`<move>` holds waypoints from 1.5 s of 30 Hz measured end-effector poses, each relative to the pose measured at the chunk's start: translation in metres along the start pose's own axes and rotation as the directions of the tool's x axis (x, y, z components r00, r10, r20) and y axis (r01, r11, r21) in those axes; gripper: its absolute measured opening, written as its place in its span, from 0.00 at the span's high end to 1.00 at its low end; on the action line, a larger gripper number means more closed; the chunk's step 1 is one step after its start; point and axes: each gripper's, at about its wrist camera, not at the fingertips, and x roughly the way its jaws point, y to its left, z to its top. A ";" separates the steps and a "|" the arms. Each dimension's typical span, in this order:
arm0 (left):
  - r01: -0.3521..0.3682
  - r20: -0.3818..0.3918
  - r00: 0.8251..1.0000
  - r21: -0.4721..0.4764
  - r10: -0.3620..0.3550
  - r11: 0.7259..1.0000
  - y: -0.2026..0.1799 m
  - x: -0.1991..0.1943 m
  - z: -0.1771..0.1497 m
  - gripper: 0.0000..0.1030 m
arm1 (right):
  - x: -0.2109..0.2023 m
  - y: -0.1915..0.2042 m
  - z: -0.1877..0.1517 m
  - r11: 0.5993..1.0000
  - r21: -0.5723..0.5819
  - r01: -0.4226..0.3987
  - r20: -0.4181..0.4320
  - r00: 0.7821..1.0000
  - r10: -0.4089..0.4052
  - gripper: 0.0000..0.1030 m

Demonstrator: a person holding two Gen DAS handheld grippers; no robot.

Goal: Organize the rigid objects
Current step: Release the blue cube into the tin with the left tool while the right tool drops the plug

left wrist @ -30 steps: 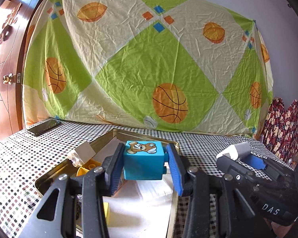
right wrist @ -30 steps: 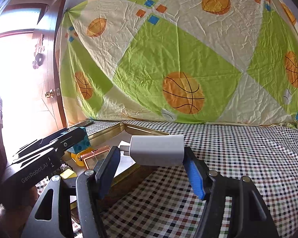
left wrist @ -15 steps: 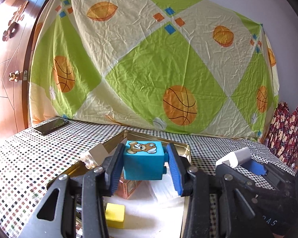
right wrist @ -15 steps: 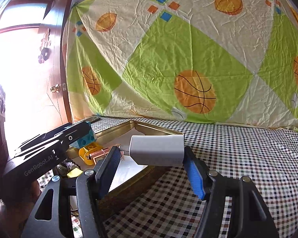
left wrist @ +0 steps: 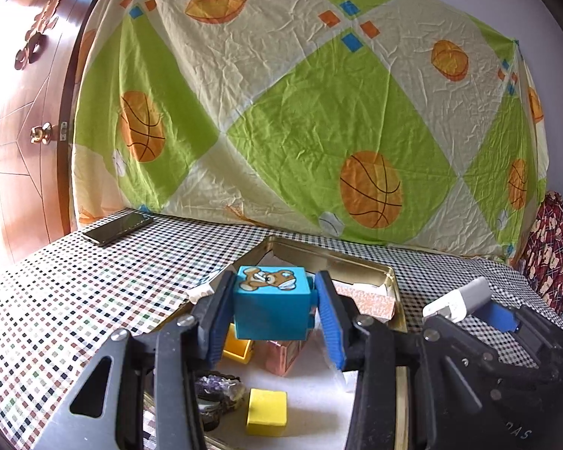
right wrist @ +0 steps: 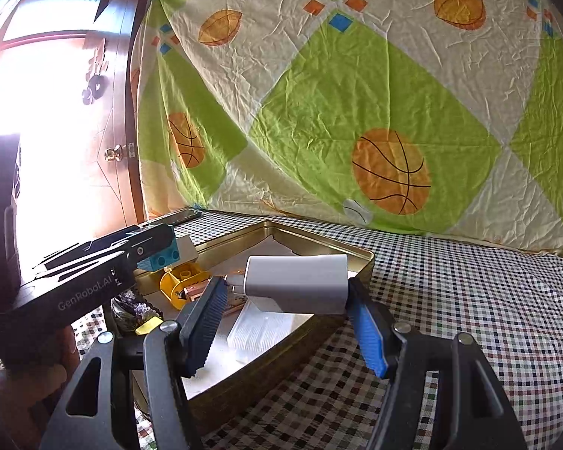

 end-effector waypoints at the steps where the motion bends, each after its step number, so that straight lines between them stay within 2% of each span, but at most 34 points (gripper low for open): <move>1: -0.004 -0.004 1.000 0.003 0.004 1.000 0.001 0.002 0.000 0.59 | 0.002 0.002 0.001 1.000 -0.005 0.000 -0.004 1.000 0.000 0.36; 11: -0.028 -0.069 0.997 0.040 0.031 0.999 0.009 0.022 0.000 0.59 | 0.026 0.011 0.012 1.000 -0.025 -0.002 -0.054 0.999 0.000 0.36; 15: -0.024 -0.124 0.992 0.041 0.029 0.999 0.014 0.035 0.000 0.59 | 0.041 0.007 0.020 1.000 -0.005 -0.009 -0.091 0.996 0.009 0.36; 20: -0.021 -0.175 0.984 0.042 0.028 0.999 0.018 0.047 -0.001 0.59 | 0.066 0.003 0.023 0.999 0.035 -0.034 -0.155 0.987 0.039 0.36; 26: -0.018 -0.190 0.981 0.059 0.029 0.998 0.017 0.053 0.000 0.59 | 0.088 0.005 0.014 0.995 0.067 -0.071 -0.220 0.972 0.084 0.35; 33: -0.011 -0.206 0.978 0.065 0.024 0.998 0.017 0.055 -0.004 0.58 | 0.081 0.005 0.014 0.993 0.075 -0.089 -0.174 0.980 0.101 0.30; 36: -0.016 -0.195 0.980 0.070 0.029 0.997 0.016 0.051 -0.005 0.45 | 0.077 0.002 0.014 0.993 0.084 -0.078 -0.155 0.984 0.090 0.30; 38: -0.036 -0.185 0.982 0.077 0.050 0.996 0.016 0.048 -0.005 0.31 | 0.074 -0.002 0.013 0.992 0.098 -0.076 -0.139 0.986 0.089 0.30; 41: -0.039 -0.182 0.982 0.067 0.050 0.997 0.019 0.046 -0.005 0.17 | 0.066 -0.005 0.014 0.992 0.104 -0.069 -0.111 0.991 0.081 0.30; 45: -0.048 -0.163 0.985 0.066 0.058 0.997 0.021 0.040 -0.005 0.09 | 0.054 -0.003 0.015 0.995 0.092 -0.048 -0.078 0.995 0.056 0.26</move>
